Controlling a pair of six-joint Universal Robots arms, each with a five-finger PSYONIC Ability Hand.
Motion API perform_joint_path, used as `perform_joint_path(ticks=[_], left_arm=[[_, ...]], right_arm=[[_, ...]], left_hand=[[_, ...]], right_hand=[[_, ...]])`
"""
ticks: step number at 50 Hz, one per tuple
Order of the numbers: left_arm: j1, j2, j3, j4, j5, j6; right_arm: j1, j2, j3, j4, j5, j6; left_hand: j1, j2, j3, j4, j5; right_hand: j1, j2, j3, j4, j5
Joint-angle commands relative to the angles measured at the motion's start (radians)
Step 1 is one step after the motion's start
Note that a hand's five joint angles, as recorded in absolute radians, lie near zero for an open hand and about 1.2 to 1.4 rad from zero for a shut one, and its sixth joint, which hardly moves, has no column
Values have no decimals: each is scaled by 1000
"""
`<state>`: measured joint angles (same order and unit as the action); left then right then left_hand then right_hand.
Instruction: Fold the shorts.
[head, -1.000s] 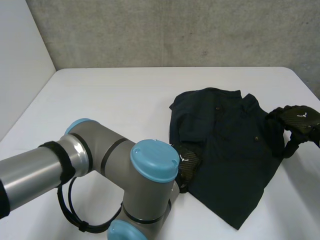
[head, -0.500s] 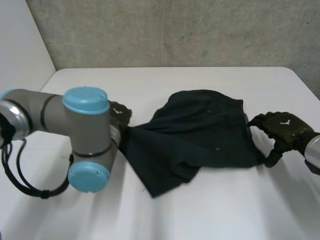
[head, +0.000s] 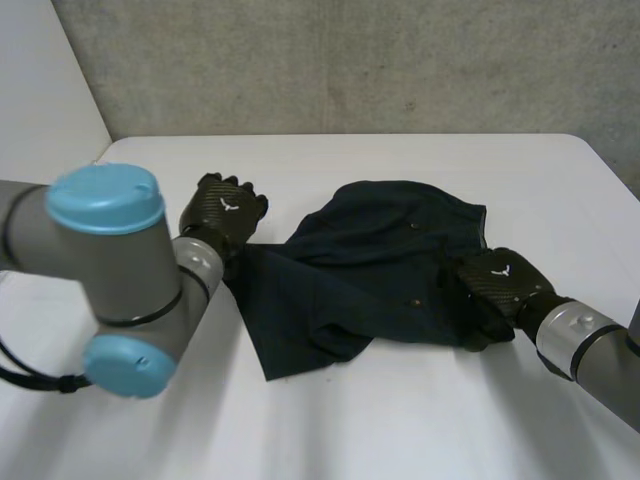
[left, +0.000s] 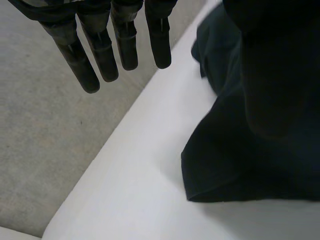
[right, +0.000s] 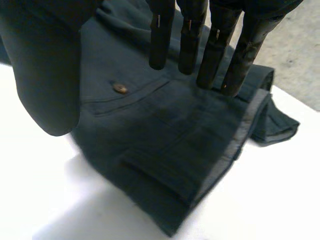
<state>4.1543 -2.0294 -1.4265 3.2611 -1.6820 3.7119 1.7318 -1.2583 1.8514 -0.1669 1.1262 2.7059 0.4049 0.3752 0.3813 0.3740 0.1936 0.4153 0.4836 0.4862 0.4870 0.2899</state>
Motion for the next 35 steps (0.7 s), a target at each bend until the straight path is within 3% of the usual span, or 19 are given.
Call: perform_joint_path(ticks=[1, 11, 26, 35], left_arm=[[-26, 167, -156, -35, -1, -249], [-126, 117, -210, -233, 1, -457], [-155, -12, -189, -221, -7, -461], [-158, -48, -170, -161, -94, -454]], right_arm=[[-9, 10, 2, -16, 35, -78], [-12, 26, 20, -11, 29, -156], [-47, 79, 0, -26, 27, -181], [-51, 123, -17, -29, 30, -209]], left_hand=[[-4, 26, 20, 27, 33], [93, 123, 117, 124, 130], [120, 149, 143, 151, 156], [246, 276, 270, 277, 283]], right_hand=[[201, 133, 130, 129, 152], [280, 212, 209, 209, 231], [345, 277, 274, 273, 296], [392, 324, 321, 320, 343]])
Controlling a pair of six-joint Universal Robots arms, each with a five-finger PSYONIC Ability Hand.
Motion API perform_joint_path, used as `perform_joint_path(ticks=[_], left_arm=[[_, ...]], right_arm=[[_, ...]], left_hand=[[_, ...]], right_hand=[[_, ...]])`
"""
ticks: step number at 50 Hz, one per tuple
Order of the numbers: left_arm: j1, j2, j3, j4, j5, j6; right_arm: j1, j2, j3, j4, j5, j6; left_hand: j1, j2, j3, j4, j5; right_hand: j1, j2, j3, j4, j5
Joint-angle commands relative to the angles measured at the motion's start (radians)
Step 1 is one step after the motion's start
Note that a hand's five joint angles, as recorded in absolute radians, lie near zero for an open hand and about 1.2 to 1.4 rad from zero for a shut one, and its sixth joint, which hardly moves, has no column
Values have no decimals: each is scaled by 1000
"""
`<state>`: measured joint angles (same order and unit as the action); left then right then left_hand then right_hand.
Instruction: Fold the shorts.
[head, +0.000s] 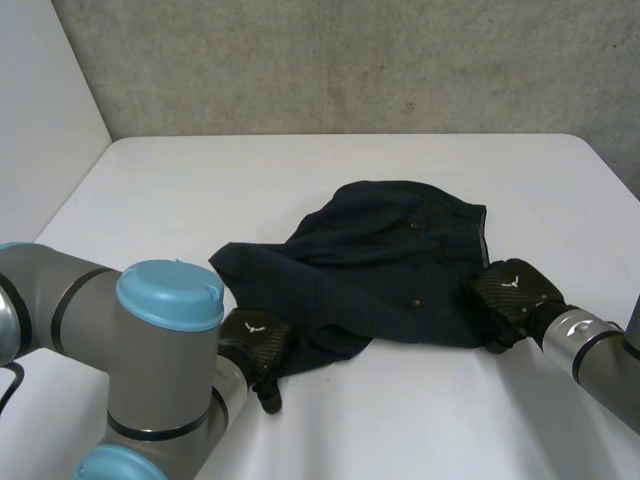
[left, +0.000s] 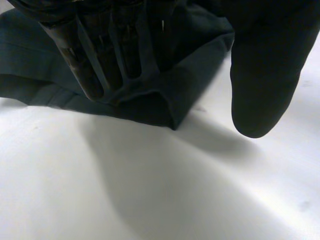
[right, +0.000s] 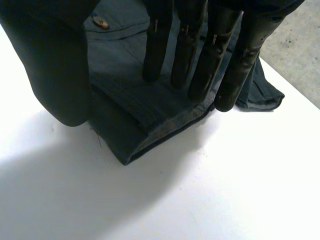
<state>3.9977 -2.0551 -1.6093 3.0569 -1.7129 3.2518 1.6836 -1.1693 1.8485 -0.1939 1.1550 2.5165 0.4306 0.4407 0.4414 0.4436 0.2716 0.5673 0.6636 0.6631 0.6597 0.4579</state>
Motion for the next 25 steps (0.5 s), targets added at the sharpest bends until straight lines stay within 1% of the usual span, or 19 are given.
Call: perform_joint_path(ticks=[1, 5, 9, 10, 16, 20, 21, 22, 23, 25], left_arm=[[-2, -22, 12, 46, -65, 8], [-2, -37, 17, 63, -70, 11], [-2, -46, 25, 68, -71, 12], [-2, -51, 29, 69, -71, 12], [-2, -69, 45, 68, -73, 12], [0, -76, 48, 72, -71, 12], [0, -76, 49, 74, -71, 12], [0, -74, 51, 79, -71, 12], [0, -74, 51, 82, -71, 12], [0, -69, 51, 89, -71, 12]], right_arm=[[-2, 40, -17, -2, 2, -19], [-7, 50, -25, -2, 2, -19], [-16, 51, -34, -4, 2, -19], [-16, 51, -38, -9, 2, -19], [-16, 54, -37, -41, 5, -19], [-16, 53, -35, -42, 6, -19], [-16, 53, -35, -41, 6, -19], [-15, 50, -34, -41, 8, -19], [-15, 48, -34, -39, 8, -19], [-12, 40, -32, -36, 9, -19]], left_hand=[[223, 213, 212, 210, 208], [253, 242, 242, 239, 237], [314, 304, 303, 301, 299], [355, 345, 344, 342, 339], [473, 462, 462, 460, 457], [666, 656, 655, 653, 651], [739, 729, 728, 726, 724], [909, 898, 898, 896, 893], [965, 955, 954, 952, 950], [966, 956, 955, 953, 950]], right_hand=[[243, 146, 147, 150, 178], [278, 182, 182, 185, 213], [427, 331, 332, 335, 362], [509, 413, 413, 417, 444], [821, 724, 725, 728, 756], [829, 733, 733, 737, 764], [829, 733, 733, 737, 764], [829, 733, 733, 737, 764], [829, 733, 733, 737, 764], [829, 733, 733, 737, 764]])
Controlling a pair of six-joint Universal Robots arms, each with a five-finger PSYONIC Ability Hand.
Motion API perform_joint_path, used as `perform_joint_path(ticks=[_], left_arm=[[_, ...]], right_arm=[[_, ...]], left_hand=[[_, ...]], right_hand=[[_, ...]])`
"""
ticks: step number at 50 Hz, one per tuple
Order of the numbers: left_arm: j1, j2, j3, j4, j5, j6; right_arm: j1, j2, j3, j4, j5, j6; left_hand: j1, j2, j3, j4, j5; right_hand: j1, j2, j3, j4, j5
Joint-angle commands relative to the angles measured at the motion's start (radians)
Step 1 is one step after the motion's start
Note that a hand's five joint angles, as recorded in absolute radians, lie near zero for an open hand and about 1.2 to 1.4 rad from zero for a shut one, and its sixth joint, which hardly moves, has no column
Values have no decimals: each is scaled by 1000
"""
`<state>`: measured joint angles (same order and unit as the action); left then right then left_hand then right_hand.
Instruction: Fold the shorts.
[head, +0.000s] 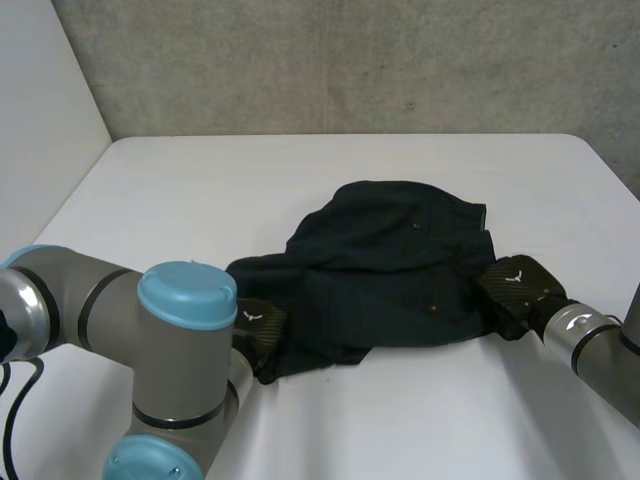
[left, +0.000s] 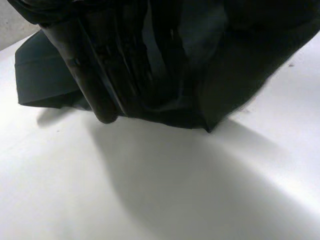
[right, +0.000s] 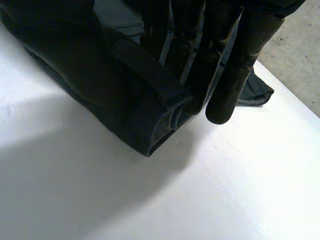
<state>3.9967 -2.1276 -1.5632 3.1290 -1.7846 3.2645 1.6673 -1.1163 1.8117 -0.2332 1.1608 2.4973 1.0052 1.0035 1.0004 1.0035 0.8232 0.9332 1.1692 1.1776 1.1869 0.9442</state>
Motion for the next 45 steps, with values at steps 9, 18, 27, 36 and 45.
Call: perform_joint_path(ticks=[9, 18, 27, 36, 45], left_arm=[[28, 239, 0, 25, -2, 20], [137, 601, 63, 28, 4, 159], [163, 811, 250, 17, -6, 179], [162, 871, 347, -26, -19, 181], [173, 671, 284, -29, -7, 182]], right_arm=[[18, -187, -15, 44, 28, 11], [48, -482, -245, 218, 59, 123], [40, -591, -584, 423, 65, 224], [40, -597, -739, 532, 66, 256], [133, -370, -706, 534, 71, 247]], left_hand=[[391, 393, 396, 393, 399], [391, 393, 396, 393, 399], [391, 393, 396, 393, 399], [391, 393, 396, 393, 399], [391, 393, 396, 393, 399]], right_hand=[[463, 227, 219, 209, 278], [463, 227, 219, 209, 278], [463, 227, 219, 209, 278], [463, 227, 219, 209, 278], [463, 227, 219, 209, 278]])
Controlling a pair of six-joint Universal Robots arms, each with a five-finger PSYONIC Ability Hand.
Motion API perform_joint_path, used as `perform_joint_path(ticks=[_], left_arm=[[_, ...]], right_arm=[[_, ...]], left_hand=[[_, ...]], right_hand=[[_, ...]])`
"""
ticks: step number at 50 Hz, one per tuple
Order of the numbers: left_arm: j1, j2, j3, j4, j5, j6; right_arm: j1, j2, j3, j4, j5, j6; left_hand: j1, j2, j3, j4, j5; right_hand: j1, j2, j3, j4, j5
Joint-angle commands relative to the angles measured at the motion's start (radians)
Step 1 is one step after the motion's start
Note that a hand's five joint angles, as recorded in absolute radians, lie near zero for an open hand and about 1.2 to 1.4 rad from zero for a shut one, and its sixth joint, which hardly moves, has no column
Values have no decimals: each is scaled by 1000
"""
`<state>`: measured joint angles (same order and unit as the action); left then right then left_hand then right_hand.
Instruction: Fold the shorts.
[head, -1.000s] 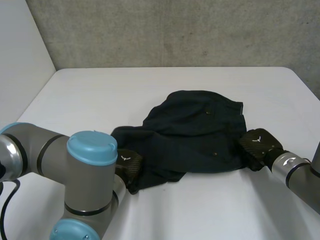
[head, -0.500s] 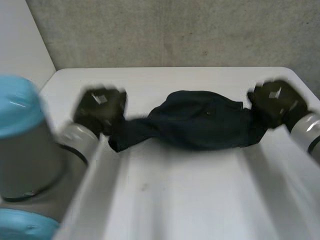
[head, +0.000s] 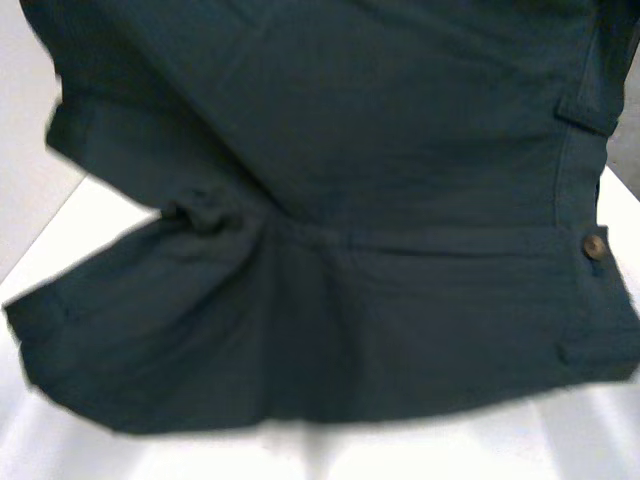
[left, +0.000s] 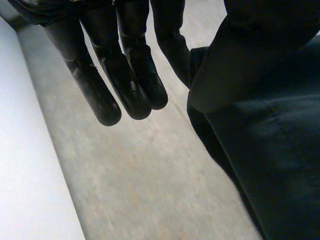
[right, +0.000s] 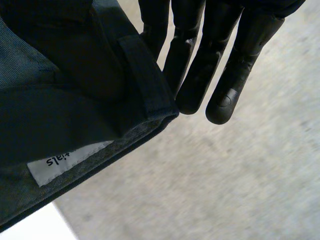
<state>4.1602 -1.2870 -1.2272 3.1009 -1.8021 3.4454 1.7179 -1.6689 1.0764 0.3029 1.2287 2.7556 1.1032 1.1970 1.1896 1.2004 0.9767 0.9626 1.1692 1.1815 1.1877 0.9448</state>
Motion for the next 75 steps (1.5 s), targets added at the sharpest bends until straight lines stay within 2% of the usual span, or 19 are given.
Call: perform_joint_path(ticks=[1, 9, 14, 19, 24, 25, 26, 27, 29, 30, 31, 36, 41, 45, 50, 54, 60, 68, 75], left_arm=[[12, -199, -57, 1, 10, 1], [101, -553, -20, 68, 12, 6], [117, -788, 102, 125, 12, 14], [126, -1003, 346, 133, 3, 38], [130, -1092, 529, 160, 4, 55], [130, -1103, 553, 173, 6, 55], [130, -1124, 587, 203, 9, 54], [127, -1134, 597, 220, 9, 54], [114, -1146, 592, 252, 15, 55], [106, -1147, 577, 286, 26, 57], [100, -1147, 569, 295, 33, 57], [68, -1111, 439, 312, 56, 61], [54, -956, 212, 282, 61, 52], [29, -798, -49, 229, 101, 47], [-14, -631, -360, 217, 255, 54], [-17, -571, -497, 211, 312, 49], [-12, -568, -600, 212, 328, 43], [-17, -635, -598, 228, 348, 41], [-17, -707, -566, 251, 351, 41]], right_arm=[[98, 210, 31, -5, 6, -13], [147, 492, 24, -77, 107, -40], [170, 658, -1, -290, 188, -48], [192, 784, -62, -490, 296, -56], [198, 891, -150, -654, 338, -86], [198, 908, -167, -671, 336, -90], [201, 938, -199, -685, 334, -99], [203, 949, -213, -680, 331, -106], [207, 965, -236, -657, 328, -117], [212, 966, -240, -622, 322, -119], [213, 960, -239, -601, 316, -119], [226, 864, -161, -473, 310, -117], [218, 709, 22, -371, 292, -123], [213, 586, 189, -266, 226, -131], [148, 471, 408, -183, 80, -139], [82, 364, 559, -188, 15, -159], [17, 299, 752, -266, -55, -182], [0, 301, 879, -373, -61, -182], [-9, 308, 927, -459, -55, -183]], left_hand=[[293, 199, 207, 196, 245], [293, 199, 207, 196, 245], [293, 199, 207, 196, 245], [293, 199, 207, 196, 245], [293, 199, 207, 196, 245], [293, 199, 207, 196, 245], [273, 179, 187, 176, 225], [-61, -155, -148, -159, -109], [-929, -1022, -1015, -1026, -977], [-827, -920, -913, -924, -875], [-921, -1015, -1007, -1018, -969], [-929, -1022, -1015, -1026, -977], [-913, -1007, -1000, -1010, -961], [-904, -998, -991, -1002, -952], [-820, -913, -906, -917, -868], [-778, -872, -865, -875, -826], [-714, -807, -800, -811, -762], [-652, -746, -738, -749, -700], [-412, -505, -498, -509, -460]], right_hand=[[434, 227, 215, 209, 277], [434, 227, 215, 209, 277], [434, 227, 215, 209, 277], [434, 227, 215, 209, 277], [409, 202, 190, 183, 252], [123, -83, -95, -102, -33], [-788, -995, -1007, -1013, -945], [-788, -995, -1007, -1013, -945], [-788, -995, -1007, -1013, -945], [-788, -995, -1007, -1013, -945], [-788, -995, -1007, -1013, -945], [-788, -995, -1007, -1013, -945], [-788, -995, -1007, -1013, -945], [-788, -995, -1007, -1013, -945], [-788, -995, -1007, -1013, -945], [-788, -995, -1007, -1013, -945], [-788, -995, -1007, -1013, -945], [-788, -995, -1007, -1013, -945], [-772, -979, -991, -997, -929]])
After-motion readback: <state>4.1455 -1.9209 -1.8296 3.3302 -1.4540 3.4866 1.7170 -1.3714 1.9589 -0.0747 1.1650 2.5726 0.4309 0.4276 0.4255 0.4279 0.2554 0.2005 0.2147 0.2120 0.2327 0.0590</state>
